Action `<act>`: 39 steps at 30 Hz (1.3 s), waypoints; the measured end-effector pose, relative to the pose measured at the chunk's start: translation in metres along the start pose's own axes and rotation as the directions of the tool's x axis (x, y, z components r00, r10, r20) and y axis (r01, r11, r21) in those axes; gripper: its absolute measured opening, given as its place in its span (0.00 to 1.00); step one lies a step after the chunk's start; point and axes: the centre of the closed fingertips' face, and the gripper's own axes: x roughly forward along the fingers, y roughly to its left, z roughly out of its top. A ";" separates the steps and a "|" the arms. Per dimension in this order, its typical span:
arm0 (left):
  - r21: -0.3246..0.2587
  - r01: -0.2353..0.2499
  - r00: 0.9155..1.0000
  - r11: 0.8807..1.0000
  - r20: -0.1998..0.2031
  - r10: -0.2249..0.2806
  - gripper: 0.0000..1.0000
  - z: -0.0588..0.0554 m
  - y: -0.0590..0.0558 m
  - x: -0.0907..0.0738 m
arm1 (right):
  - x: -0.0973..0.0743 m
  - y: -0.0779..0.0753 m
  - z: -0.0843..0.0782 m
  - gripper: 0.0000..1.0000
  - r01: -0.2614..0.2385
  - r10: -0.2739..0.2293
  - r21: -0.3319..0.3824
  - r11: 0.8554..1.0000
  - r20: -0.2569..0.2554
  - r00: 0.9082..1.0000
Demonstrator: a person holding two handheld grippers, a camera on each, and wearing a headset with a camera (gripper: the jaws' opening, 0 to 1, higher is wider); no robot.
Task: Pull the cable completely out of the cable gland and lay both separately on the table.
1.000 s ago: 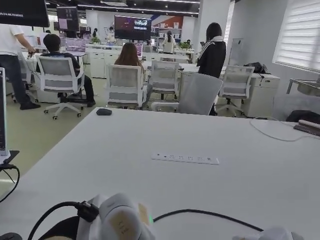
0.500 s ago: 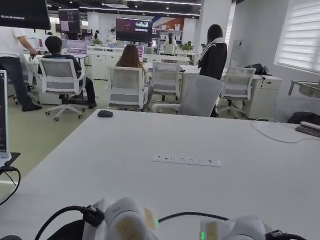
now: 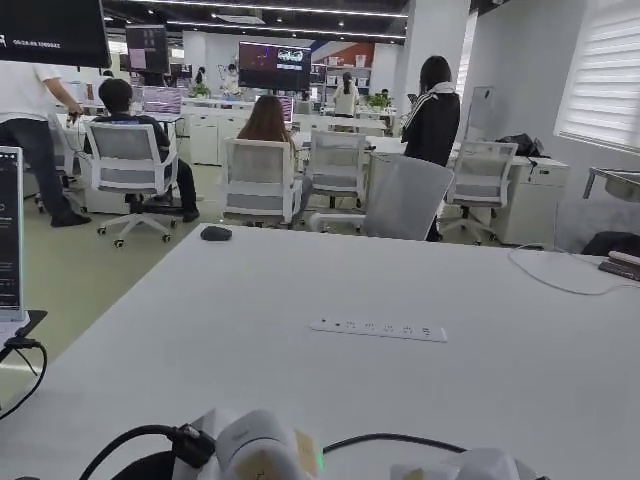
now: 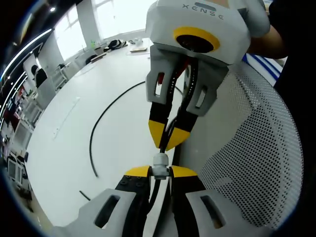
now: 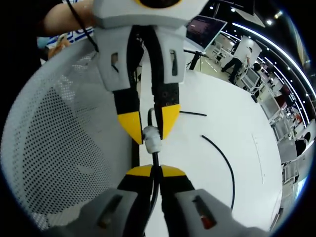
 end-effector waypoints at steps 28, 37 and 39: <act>0.004 -0.009 1.000 1.000 -0.014 0.009 0.15 -0.004 0.009 0.000 | -0.010 -0.012 -0.066 0.02 0.042 -0.034 0.062 0.997 -0.128 0.991; 0.008 -0.015 1.000 1.000 -0.008 0.015 0.15 -0.003 0.010 0.001 | -0.009 -0.012 -0.081 0.06 0.047 -0.025 0.106 0.993 -0.199 0.980; 0.009 -0.014 1.000 1.000 -0.011 0.014 0.15 -0.004 0.010 0.002 | -0.008 -0.013 -0.074 0.19 0.056 -0.035 0.107 0.993 -0.188 0.982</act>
